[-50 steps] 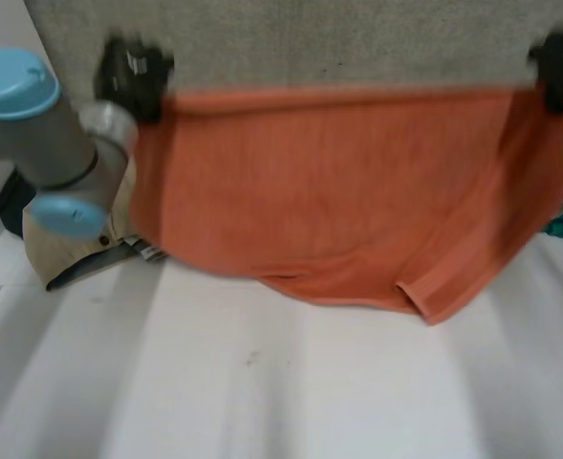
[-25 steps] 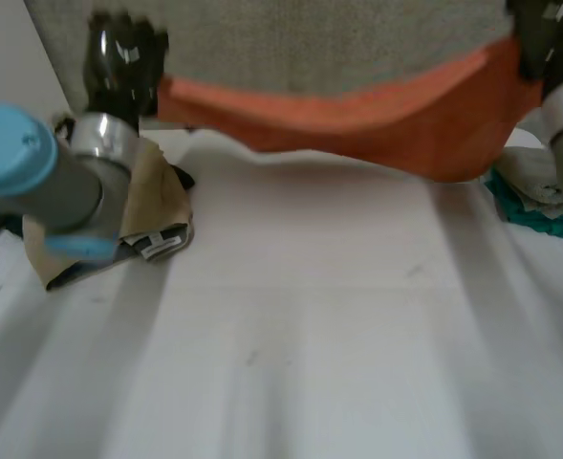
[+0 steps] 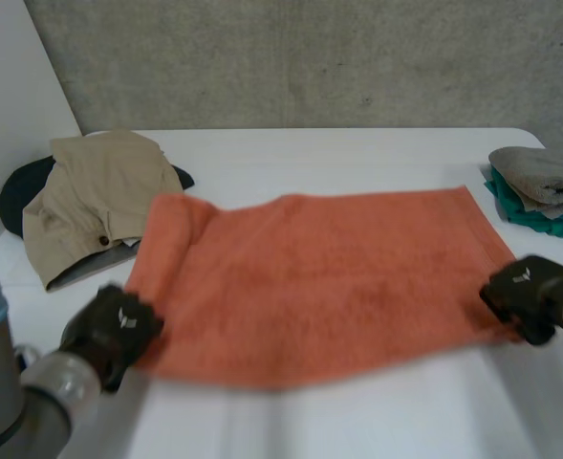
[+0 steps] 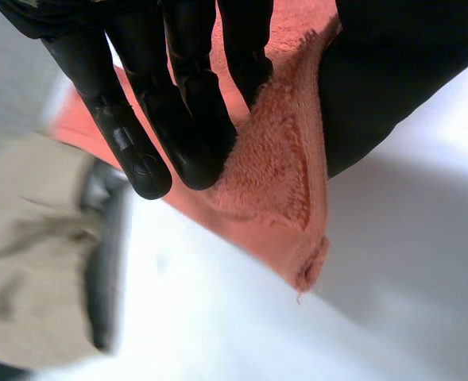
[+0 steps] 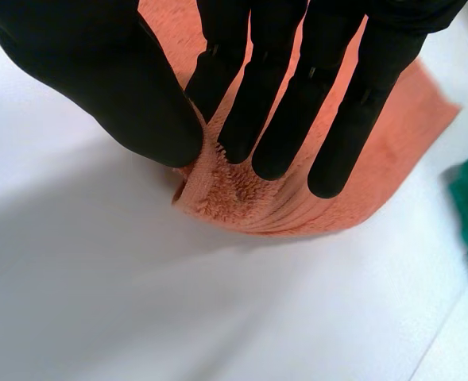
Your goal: Fold the laundry.
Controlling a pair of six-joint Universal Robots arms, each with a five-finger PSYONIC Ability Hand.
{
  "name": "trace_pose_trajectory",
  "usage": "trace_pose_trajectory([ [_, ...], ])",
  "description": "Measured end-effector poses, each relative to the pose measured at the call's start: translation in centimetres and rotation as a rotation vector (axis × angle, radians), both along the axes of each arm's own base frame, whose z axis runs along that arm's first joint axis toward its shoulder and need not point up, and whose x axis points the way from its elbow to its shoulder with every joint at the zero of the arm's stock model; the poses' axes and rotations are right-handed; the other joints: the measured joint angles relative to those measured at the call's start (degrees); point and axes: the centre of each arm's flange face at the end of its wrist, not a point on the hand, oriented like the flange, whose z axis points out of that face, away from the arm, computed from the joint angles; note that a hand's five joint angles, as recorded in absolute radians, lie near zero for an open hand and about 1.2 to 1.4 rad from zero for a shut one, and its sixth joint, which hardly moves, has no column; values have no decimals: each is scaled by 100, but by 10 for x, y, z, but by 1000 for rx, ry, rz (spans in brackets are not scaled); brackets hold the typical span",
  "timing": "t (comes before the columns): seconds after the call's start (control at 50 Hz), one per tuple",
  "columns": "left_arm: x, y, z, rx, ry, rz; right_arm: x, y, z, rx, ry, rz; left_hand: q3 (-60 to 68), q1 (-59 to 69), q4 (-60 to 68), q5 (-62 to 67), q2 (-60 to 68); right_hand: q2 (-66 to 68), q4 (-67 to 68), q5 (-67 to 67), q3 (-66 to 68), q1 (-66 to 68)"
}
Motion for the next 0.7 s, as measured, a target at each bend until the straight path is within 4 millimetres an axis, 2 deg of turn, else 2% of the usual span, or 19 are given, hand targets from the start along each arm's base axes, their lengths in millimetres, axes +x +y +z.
trace_pose_trajectory([
  [0.04, 5, 15, 3, 74, -30, 1, -4, 10, 6, 41, 31, 5, 0, 0, 0, 0, 0, 0, 0, 0, 0, 0],
  [0.1, 8, 23, 7, 121, -40, 2, -8, 16, 12, 52, 63, 16, 0, 0, 0, 0, 0, 0, 0, 0, 0, 0],
  [0.18, 2, 12, 9, 87, -11, 1, -8, 14, 14, 4, 83, 27, 0, 0, 0, 0, 0, 0, 0, 0, 0, 0],
  [0.26, -12, -20, 5, -27, 41, -2, -6, -2, 9, -89, 79, 22, 0, 0, 0, 0, 0, 0, 0, 0, 0, 0],
  [0.4, -41, -96, -13, -254, 122, 5, 4, -55, -1, -330, 27, -12, 0, 0, 0, 0, 0, 0, 0, 0, 0, 0],
  [0.48, -53, -127, -19, -330, 152, 5, 15, -82, -5, -447, -1, -5, 0, 0, 0, 0, 0, 0, 0, 0, 0, 0],
  [0.56, -64, -155, -23, -381, 174, 6, 30, -109, -12, -549, -21, 21, 0, 0, 0, 0, 0, 0, 0, 1, 0, 0],
  [0.7, -80, -190, -32, -425, 189, 5, 52, -145, -30, -653, -39, 68, 0, 0, 0, 0, 0, 0, 0, 0, 0, 0],
])
